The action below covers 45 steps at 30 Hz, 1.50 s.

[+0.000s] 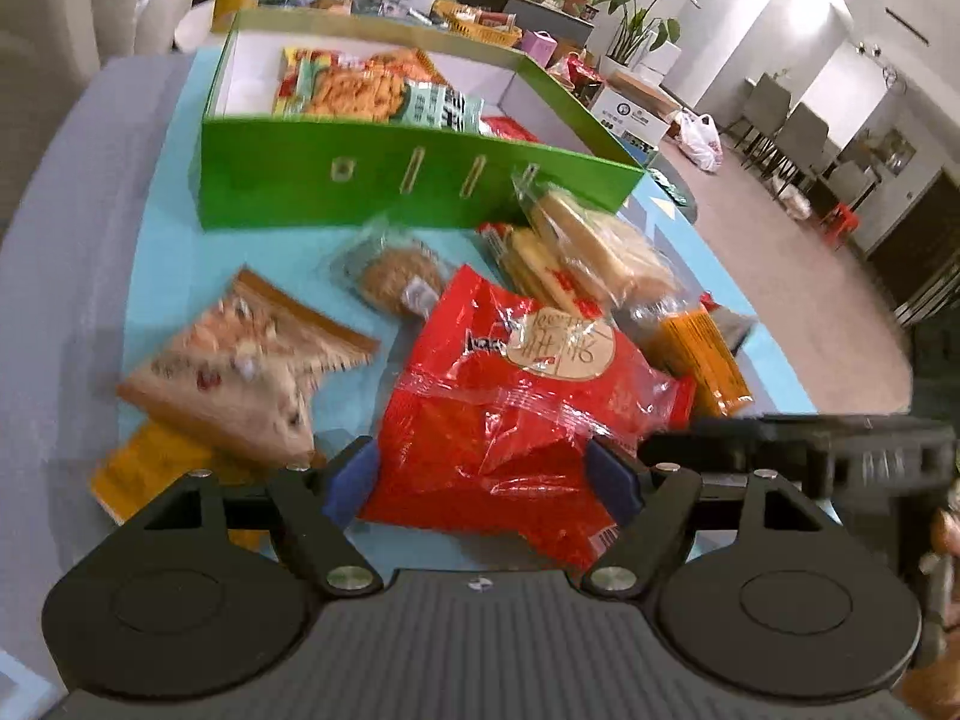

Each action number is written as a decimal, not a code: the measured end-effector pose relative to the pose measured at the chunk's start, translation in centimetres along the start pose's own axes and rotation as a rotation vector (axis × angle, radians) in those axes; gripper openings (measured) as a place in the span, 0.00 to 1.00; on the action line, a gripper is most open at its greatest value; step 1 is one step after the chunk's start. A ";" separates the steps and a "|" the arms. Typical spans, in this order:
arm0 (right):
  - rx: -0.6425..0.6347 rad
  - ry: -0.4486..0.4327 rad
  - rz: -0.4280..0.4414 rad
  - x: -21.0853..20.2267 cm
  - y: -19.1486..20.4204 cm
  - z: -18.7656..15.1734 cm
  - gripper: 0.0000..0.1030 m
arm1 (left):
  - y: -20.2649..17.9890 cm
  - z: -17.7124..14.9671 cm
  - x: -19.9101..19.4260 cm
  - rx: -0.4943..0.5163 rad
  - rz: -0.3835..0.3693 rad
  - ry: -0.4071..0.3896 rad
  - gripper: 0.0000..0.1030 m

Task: Organize snacks
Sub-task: 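Move the right gripper down onto the large red bread bag and grasp it, then carry the red bread bag into the green box and open the right gripper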

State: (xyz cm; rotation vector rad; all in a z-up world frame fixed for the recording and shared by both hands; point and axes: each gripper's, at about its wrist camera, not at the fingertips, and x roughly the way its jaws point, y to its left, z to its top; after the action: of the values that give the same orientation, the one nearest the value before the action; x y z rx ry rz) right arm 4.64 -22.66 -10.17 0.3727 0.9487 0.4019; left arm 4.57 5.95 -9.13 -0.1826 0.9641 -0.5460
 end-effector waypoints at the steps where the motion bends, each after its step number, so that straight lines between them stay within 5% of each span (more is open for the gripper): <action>1: 0.012 -0.007 0.001 -0.1 -0.2 0.1 0.90 | 0.0 -0.3 -0.2 -0.008 -0.009 0.007 0.71; 15: 0.002 0.010 -0.026 -0.8 0.8 -0.5 0.91 | -2.7 -2.4 -3.1 0.148 0.085 -0.013 0.72; 24: 0.000 0.042 -0.002 0.7 1.9 -0.7 0.92 | -0.4 -2.6 -0.7 -0.016 -0.082 0.059 0.81; 33: -0.137 0.067 -0.015 2.2 4.1 -0.1 0.87 | -2.6 -3.7 -1.1 0.072 -0.070 0.071 0.81; 38: -0.126 0.097 0.023 1.0 2.7 -0.4 0.90 | -2.9 -4.2 -2.2 0.093 -0.028 0.084 0.81; 45: -0.128 0.151 0.070 1.2 2.9 -1.1 0.93 | -3.7 -5.7 -1.9 0.143 -0.061 0.146 0.81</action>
State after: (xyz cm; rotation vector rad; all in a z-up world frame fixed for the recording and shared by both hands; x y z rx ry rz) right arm 3.88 -19.39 -10.23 0.2619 1.0526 0.5580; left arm -2.31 4.27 -9.54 -0.0442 1.0594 -0.6895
